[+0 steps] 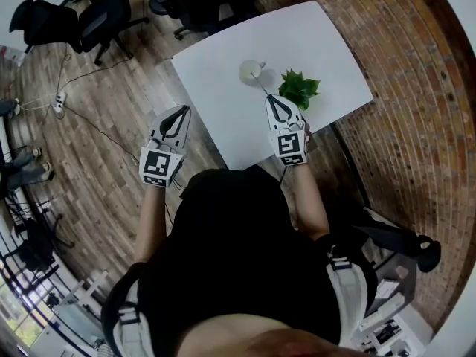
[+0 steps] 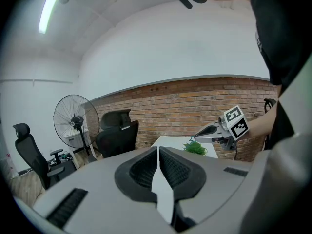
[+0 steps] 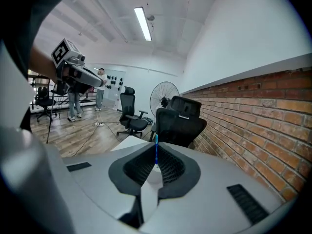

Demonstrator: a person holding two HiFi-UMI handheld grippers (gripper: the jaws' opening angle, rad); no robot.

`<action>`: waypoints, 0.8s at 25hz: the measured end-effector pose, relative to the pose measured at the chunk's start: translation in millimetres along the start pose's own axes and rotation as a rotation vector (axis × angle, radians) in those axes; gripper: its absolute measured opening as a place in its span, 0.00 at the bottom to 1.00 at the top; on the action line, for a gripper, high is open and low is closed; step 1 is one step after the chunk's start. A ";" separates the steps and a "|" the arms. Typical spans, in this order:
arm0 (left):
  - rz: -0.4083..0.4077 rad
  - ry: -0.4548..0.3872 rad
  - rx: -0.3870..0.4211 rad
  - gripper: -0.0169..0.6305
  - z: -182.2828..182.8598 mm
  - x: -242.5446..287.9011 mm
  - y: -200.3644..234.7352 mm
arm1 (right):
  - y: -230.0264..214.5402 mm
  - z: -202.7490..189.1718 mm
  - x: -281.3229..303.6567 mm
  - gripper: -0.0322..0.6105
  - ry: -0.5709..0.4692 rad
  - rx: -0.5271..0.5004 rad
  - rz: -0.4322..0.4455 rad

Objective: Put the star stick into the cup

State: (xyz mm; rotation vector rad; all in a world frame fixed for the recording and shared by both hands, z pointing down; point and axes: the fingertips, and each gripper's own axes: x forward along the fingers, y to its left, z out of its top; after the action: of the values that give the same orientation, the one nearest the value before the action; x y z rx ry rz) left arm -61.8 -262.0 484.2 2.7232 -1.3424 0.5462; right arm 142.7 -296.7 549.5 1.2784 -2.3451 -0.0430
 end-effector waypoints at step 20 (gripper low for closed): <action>0.053 0.067 -0.010 0.07 -22.5 -5.5 0.4 | 9.5 -35.8 37.9 0.06 0.038 -0.072 0.045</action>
State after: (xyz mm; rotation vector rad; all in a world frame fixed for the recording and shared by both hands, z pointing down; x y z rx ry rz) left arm -71.7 -253.5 503.4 2.6433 -1.4010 0.6265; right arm 132.6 -314.9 598.3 1.1815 -2.3178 -0.0870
